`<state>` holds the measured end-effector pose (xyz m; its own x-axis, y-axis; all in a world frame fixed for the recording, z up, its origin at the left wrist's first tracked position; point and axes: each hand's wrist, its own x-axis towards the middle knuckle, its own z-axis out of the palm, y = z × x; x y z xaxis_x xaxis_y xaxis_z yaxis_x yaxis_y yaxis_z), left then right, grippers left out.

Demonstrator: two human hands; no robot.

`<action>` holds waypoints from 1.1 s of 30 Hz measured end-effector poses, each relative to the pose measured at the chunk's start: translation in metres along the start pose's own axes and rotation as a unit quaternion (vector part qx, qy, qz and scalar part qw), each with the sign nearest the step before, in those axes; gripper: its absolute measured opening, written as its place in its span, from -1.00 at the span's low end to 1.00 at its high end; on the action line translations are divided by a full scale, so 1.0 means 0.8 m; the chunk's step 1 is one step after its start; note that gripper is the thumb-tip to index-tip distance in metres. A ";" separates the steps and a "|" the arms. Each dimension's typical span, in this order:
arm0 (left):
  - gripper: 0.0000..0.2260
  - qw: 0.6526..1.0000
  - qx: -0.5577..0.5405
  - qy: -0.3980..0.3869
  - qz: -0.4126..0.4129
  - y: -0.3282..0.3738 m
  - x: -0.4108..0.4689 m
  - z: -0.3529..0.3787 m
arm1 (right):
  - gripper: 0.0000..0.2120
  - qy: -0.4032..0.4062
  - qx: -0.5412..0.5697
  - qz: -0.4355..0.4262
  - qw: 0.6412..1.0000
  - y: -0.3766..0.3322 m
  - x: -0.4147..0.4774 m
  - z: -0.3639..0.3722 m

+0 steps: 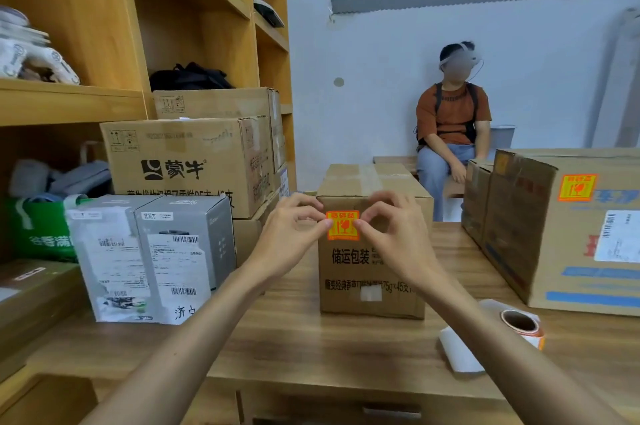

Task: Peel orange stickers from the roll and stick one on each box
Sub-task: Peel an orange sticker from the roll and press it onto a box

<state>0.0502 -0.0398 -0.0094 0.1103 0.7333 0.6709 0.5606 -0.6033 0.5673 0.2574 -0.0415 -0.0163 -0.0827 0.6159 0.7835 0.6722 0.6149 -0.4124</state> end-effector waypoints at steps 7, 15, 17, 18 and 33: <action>-0.87 0.997 0.069 0.029 0.007 -0.016 0.025 0.012 | -0.85 -0.004 -0.063 -0.040 0.997 0.011 0.021 0.024; -0.88 0.998 0.059 0.037 0.000 -0.027 0.029 0.022 | -0.89 0.020 -0.082 -0.052 0.995 0.020 0.024 0.039; -0.87 0.998 0.056 0.039 -0.004 -0.026 0.029 0.023 | -0.89 0.031 -0.087 -0.053 0.994 0.020 0.023 0.042; -0.87 0.998 0.057 0.039 -0.003 -0.026 0.030 0.023 | -0.89 0.036 -0.089 -0.054 0.994 0.020 0.023 0.044; -0.81 0.990 0.133 0.039 0.025 -0.020 0.037 0.024 | -0.89 0.075 -0.153 -0.070 0.983 0.022 0.027 0.054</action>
<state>0.0604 -0.0021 -0.0079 0.0856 0.6723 0.7353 0.7538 -0.5263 0.3934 0.2354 0.0037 -0.0267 -0.0953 0.4416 0.8921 0.8533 0.4977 -0.1552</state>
